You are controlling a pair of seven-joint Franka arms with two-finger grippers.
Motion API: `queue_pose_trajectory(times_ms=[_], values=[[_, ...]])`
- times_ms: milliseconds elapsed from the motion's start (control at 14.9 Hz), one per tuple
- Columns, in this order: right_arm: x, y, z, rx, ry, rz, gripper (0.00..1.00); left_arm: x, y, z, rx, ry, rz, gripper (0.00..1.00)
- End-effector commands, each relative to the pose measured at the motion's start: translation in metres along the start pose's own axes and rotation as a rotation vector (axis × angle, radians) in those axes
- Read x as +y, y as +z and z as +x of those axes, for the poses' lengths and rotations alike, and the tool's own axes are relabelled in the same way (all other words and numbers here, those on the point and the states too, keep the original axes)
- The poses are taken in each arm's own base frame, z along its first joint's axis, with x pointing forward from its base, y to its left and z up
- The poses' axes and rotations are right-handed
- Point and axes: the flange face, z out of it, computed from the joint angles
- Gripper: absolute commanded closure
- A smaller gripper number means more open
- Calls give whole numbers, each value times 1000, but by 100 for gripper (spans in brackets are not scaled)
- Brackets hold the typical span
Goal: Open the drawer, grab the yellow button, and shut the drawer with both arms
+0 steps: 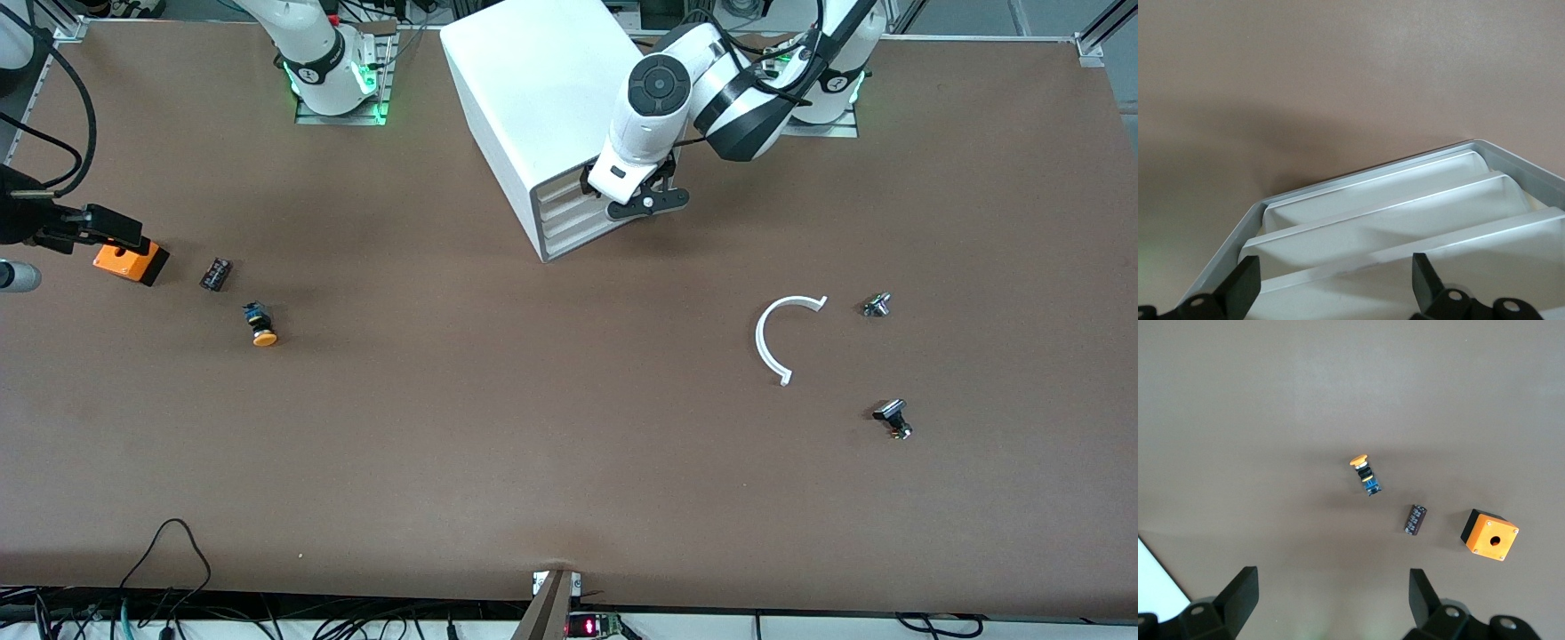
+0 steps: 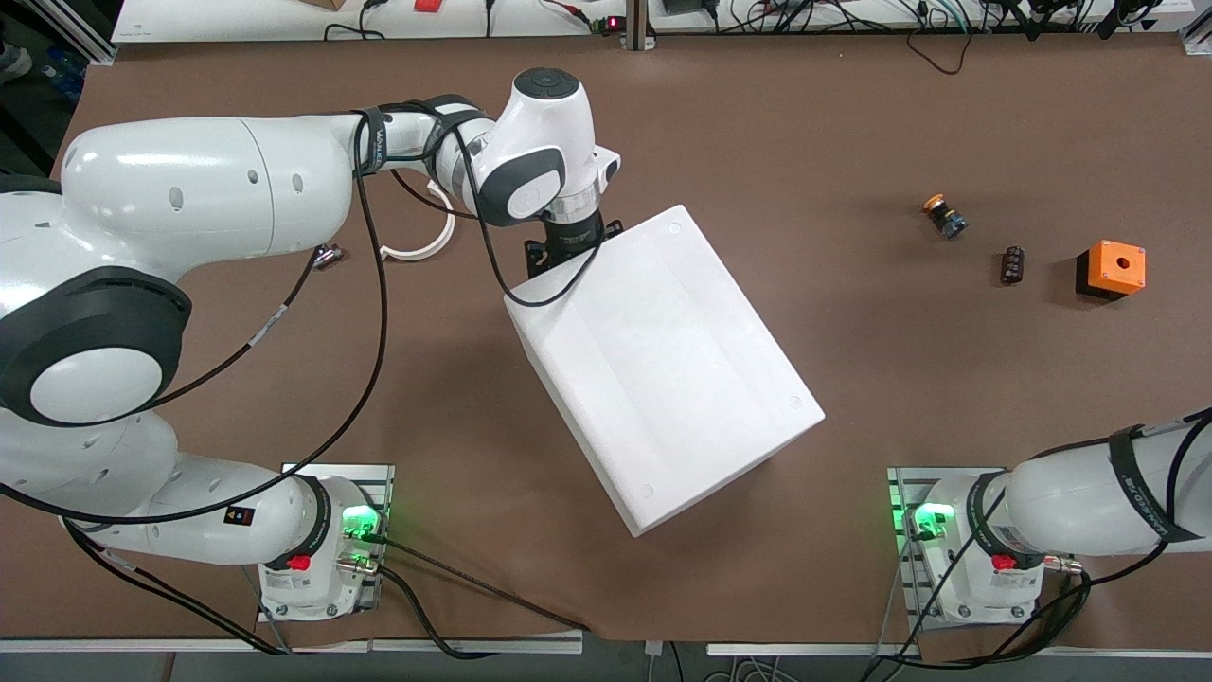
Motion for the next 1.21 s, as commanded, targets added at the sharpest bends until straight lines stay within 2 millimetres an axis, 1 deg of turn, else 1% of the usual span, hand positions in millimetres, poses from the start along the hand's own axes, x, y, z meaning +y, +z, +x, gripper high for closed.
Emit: queue_pose_trajectory(times_ms=[0, 67, 134, 269, 336, 403, 470, 605, 672, 739, 806, 874, 941, 1075, 1142], values=[[2, 1, -28, 17, 15, -2, 0, -8, -21, 6, 17, -13, -8, 0], [2, -1, -35, 30, 15, 0, 0, -18, -27, 23, 24, -48, -18, 0], [2, 0, -37, 30, 15, 0, 0, -25, -39, 42, 40, -81, -39, 0], [1, 1, -35, 28, 15, 6, 0, -42, -64, 83, 77, -154, -82, 0], [1, 0, -34, 26, 18, 12, 0, -55, -72, 107, 98, -197, -105, 0], [1, 0, -32, 29, 18, 11, 0, -62, -82, 123, 149, -211, -154, 0], [2, 2, -30, 30, 18, 8, 0, -74, -91, 139, 192, -212, -178, 0], [2, 2, -27, 45, 16, 4, 0, -97, -114, 160, 259, -133, -167, 0], [3, 1, -25, 56, 21, 7, 0, -114, -141, 183, 311, -97, -172, 0], [4, 3, -23, 55, 39, 11, 0, -137, -157, 200, 315, -77, -146, 0], [2, 3, -23, 51, 59, 9, 0, -156, -177, 213, 316, -47, -131, 0], [3, 1, -23, 56, 62, 4, 0, -175, -196, 221, 317, -10, -112, 0], [2, -1, -23, 59, 55, 2, 0, -195, -217, 224, 311, 40, -84, 0], [3, -1, -22, 61, 42, 2, 0, -227, -261, 215, 275, 140, -52, 0], [3, -2, -23, 57, 42, 0, 0, -240, -277, 207, 264, 171, -35, 0]])
